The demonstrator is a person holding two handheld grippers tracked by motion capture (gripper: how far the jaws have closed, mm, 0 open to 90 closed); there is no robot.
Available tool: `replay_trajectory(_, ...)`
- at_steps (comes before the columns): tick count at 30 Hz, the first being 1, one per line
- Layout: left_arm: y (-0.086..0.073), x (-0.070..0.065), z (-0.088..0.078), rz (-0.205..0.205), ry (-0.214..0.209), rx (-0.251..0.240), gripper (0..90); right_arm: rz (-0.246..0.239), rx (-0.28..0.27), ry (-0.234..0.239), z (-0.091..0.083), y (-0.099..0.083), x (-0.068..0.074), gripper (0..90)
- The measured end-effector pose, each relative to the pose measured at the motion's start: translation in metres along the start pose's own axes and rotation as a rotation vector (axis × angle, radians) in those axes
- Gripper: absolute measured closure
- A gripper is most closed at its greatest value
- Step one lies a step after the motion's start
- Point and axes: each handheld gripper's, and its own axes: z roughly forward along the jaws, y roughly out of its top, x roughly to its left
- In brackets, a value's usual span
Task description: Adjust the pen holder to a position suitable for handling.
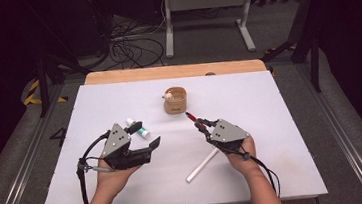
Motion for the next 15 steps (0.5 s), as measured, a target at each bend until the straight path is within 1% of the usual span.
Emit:
replay_trajectory(3, -0.001, 0.003, -0.003, 0.019, 0.006, -0.002, 23.6, 0.051, -0.017, 0.006, 0.001, 0.0, -0.001, 79.6)
replay_trajectory(5, -0.001, 0.005, -0.004, 0.027, 0.011, -0.005, 23.0, 0.096, -0.034, 0.018, 0.002, -0.001, -0.003, 79.6)
replay_trajectory(8, -0.002, 0.009, -0.006, 0.027, 0.017, -0.01, 21.7, 0.153, -0.051, 0.019, 0.004, -0.003, -0.006, 79.7)
replay_trajectory(12, -0.003, 0.015, -0.01, 0.018, 0.018, -0.019, 21.2, 0.205, -0.063, 0.02, 0.007, -0.006, -0.009, 79.7)
replay_trajectory(15, -0.003, 0.018, -0.013, 0.013, 0.025, -0.027, 20.9, 0.229, -0.079, 0.02, 0.008, -0.006, -0.01, 79.7)
